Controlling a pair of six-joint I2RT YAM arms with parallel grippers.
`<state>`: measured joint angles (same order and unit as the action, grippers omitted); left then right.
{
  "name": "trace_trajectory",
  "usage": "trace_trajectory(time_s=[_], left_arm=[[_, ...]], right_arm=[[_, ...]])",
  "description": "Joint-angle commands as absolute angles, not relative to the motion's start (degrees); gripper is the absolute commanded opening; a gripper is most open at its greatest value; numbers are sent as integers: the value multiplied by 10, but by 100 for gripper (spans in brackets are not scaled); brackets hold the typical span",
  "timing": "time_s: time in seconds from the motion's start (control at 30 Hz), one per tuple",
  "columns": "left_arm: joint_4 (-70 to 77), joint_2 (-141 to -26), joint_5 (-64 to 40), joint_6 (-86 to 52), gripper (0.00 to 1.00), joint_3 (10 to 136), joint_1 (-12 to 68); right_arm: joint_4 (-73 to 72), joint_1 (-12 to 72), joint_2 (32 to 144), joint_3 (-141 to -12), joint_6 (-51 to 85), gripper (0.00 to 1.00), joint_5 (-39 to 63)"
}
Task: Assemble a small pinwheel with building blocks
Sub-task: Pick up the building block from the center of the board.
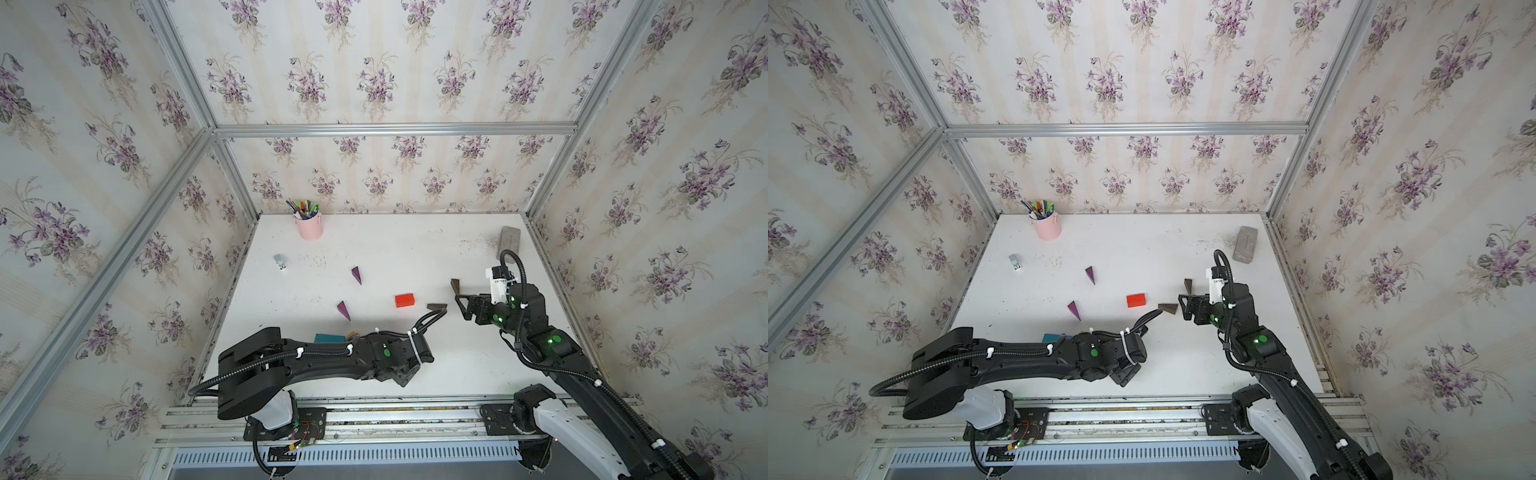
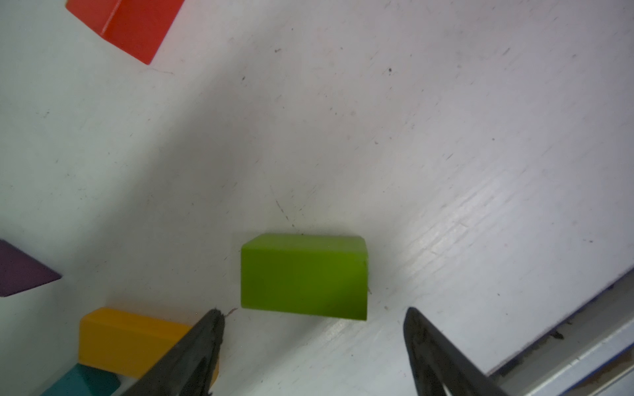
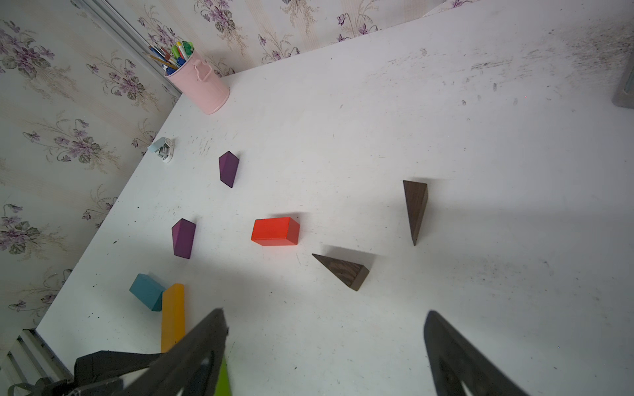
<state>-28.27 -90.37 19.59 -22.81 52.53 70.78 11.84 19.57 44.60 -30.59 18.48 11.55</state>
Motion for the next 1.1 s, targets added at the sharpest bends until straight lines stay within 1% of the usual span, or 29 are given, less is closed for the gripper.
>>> trace_trajectory(time_s=[0.0,0.53,0.63,0.77,1.0,1.07], left_arm=[[-270,-908,198,-234,83,524,704],[-237,-931,151,-225,78,522,680],[-236,-934,148,-225,73,523,680],[-236,-934,149,-226,72,522,680],[-237,-953,155,-246,63,537,678],[-237,-962,156,-261,62,549,675]], right_arm=[[110,196,444,-310,187,90,119],[110,194,447,-309,186,90,125],[109,193,446,-308,186,90,126],[109,193,447,-308,185,90,126],[113,192,443,-310,189,90,116],[120,191,447,-313,194,90,103]])
